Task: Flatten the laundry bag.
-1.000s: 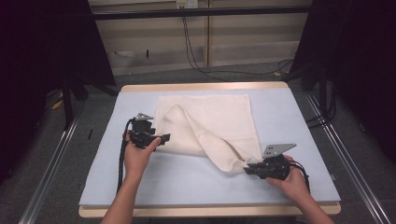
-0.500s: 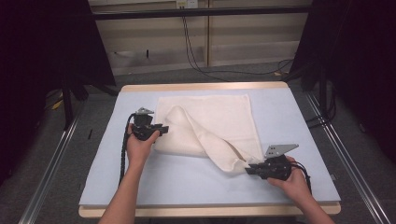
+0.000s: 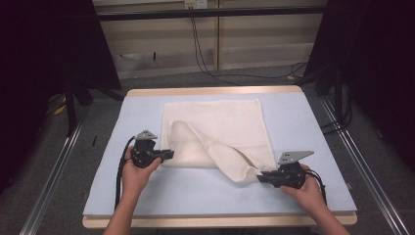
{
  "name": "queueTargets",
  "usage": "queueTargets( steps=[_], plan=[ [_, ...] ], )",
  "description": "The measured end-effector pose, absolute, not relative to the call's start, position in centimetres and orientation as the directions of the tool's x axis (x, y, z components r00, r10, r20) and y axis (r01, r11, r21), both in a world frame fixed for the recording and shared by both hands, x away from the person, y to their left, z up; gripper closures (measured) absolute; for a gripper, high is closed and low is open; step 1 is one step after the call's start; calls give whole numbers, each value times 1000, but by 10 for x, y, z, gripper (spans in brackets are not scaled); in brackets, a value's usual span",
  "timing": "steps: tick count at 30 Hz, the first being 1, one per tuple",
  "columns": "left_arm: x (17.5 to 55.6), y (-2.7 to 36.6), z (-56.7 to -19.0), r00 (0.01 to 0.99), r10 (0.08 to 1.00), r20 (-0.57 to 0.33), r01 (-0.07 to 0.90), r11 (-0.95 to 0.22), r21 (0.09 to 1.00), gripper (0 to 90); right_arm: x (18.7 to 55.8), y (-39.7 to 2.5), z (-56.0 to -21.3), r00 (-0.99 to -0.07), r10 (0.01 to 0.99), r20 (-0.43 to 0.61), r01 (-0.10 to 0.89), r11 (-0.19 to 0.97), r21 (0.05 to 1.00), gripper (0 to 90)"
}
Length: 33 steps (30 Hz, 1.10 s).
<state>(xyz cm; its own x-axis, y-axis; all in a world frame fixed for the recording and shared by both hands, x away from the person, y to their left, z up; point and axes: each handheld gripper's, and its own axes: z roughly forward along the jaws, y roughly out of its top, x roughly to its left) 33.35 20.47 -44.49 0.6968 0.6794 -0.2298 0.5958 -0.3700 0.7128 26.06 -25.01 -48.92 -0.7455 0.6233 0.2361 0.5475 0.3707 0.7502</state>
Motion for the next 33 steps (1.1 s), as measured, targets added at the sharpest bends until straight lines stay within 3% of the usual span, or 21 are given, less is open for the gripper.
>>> queueTargets(
  steps=[14,28,33],
  plan=[
    [310,223,-457,669,700,-250,647,-382,660,854,264,-274,-484,-703,674,228,567,339,751,826],
    [308,237,-459,631,719,-292,664,-305,682,834,256,-296,-478,-715,657,239,546,311,778,808],
    [309,238,-456,624,725,-292,662,-291,691,827,254,-300,-476,-702,682,205,542,326,775,741]
  ],
)
